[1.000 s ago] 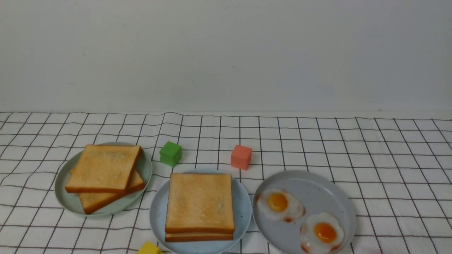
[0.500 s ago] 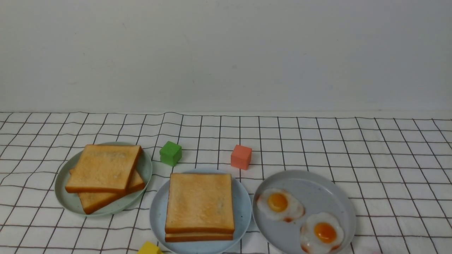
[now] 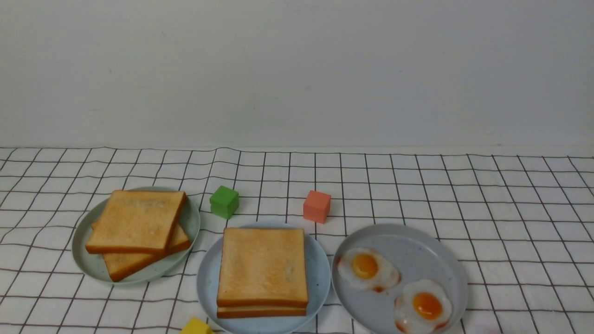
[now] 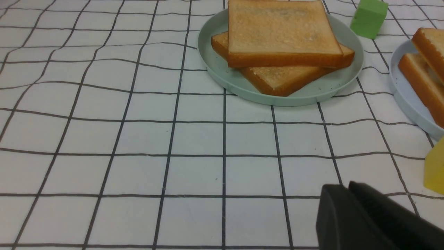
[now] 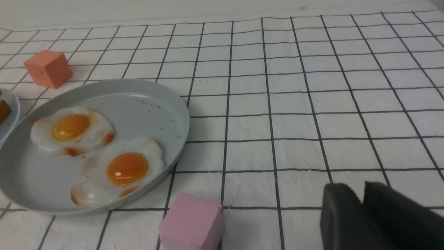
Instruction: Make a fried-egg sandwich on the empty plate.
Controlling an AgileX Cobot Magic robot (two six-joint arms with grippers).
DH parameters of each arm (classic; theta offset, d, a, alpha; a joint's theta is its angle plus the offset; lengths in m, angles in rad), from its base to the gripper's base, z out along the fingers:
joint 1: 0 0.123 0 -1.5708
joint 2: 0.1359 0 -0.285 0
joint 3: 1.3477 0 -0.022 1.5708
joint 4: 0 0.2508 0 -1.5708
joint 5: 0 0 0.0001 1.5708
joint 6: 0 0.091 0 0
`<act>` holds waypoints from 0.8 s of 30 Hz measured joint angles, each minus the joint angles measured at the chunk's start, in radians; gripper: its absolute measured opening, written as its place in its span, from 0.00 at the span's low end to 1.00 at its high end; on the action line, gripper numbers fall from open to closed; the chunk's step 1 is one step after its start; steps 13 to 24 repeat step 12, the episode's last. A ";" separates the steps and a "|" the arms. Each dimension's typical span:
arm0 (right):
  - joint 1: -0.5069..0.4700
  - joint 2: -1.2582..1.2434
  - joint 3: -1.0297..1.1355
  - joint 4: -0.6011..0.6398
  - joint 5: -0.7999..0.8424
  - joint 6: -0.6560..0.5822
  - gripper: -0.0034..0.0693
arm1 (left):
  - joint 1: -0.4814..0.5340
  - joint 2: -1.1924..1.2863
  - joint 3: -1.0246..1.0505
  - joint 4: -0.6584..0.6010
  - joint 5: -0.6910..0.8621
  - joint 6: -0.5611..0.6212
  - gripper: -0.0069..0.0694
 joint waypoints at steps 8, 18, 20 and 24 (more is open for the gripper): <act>0.000 0.000 0.000 0.000 0.000 0.000 0.23 | 0.000 0.000 0.000 0.000 0.000 0.000 0.16; 0.000 0.000 0.000 0.000 0.000 0.000 0.23 | 0.000 0.000 0.000 0.000 0.000 0.000 0.17; 0.000 0.000 0.000 0.000 0.000 0.000 0.23 | 0.000 0.000 0.000 0.000 0.000 0.000 0.17; 0.000 0.000 0.000 0.000 0.000 0.000 0.23 | 0.000 0.000 0.000 0.000 0.000 0.000 0.17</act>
